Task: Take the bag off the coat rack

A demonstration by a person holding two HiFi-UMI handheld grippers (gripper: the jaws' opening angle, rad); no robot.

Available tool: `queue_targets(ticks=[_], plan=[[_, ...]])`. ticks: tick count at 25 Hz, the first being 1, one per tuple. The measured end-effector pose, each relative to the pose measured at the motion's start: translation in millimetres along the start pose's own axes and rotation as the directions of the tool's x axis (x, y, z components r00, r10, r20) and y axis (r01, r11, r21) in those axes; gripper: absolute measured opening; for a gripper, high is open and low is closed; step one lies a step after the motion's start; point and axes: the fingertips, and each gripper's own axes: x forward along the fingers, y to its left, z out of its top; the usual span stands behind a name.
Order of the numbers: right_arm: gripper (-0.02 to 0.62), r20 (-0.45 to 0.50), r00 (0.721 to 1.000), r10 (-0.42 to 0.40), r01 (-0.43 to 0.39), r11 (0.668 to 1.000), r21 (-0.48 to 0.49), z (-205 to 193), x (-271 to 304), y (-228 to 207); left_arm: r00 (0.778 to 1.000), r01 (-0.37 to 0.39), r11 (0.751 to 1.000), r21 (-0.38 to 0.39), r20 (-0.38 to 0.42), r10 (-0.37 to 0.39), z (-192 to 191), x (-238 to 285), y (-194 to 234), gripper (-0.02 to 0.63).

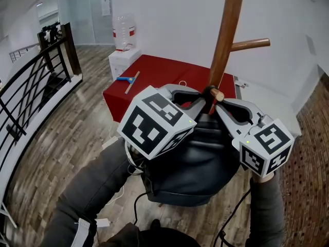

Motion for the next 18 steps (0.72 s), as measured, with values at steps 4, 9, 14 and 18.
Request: queue_targets(ticks=[4, 9, 14, 18], plan=[[0.044, 0.014, 1.000, -0.013, 0.013, 1.000, -0.015, 5, -3, 0, 1.000, 0.009, 1.000, -0.014, 0.008, -0.009, 4, -2, 1, 0.044], [0.044, 0.056, 0.998, -0.027, 0.029, 0.999, -0.044, 24, -10, -3, 0.999, -0.002, 1.000, -0.003, 0.052, 0.002, 22, -12, 2, 0.044], [0.044, 0.096, 0.994, -0.051, 0.057, 0.996, -0.063, 44, -22, -6, 0.995, -0.011, 1.000, 0.023, 0.095, 0.009, 43, -22, 0, 0.044], [0.044, 0.108, 0.992, -0.061, 0.069, 0.995, -0.069, 47, -26, -5, 0.994, -0.016, 0.999, 0.033, 0.108, 0.012, 47, -25, -3, 0.044]])
